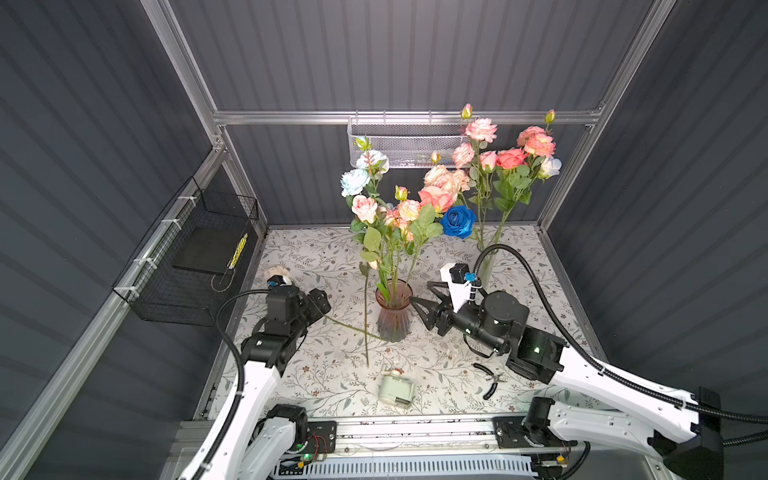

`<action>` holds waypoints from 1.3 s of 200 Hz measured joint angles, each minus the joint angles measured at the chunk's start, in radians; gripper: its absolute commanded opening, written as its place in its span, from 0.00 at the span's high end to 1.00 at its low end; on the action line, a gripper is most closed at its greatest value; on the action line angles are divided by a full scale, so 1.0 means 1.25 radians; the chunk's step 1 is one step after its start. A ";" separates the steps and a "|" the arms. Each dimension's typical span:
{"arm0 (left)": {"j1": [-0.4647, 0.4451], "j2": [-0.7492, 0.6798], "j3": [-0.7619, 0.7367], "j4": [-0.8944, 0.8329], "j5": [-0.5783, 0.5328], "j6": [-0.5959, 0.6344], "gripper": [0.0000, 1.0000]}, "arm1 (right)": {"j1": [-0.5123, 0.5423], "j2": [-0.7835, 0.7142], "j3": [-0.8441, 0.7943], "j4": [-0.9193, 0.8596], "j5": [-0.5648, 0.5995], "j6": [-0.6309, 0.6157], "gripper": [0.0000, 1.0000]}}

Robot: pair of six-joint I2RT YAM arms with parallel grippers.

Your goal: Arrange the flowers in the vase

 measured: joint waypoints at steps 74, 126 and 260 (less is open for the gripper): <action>0.064 0.409 0.120 0.015 -0.110 -0.070 0.20 | 0.007 -0.097 -0.054 -0.009 0.023 0.006 0.32; 0.122 0.572 0.166 0.073 -0.128 -0.110 0.22 | 0.008 -0.161 -0.083 -0.025 0.048 0.006 0.32; 0.121 0.683 0.233 0.160 -0.109 -0.120 0.83 | 0.008 -0.186 -0.092 -0.039 0.072 0.005 0.33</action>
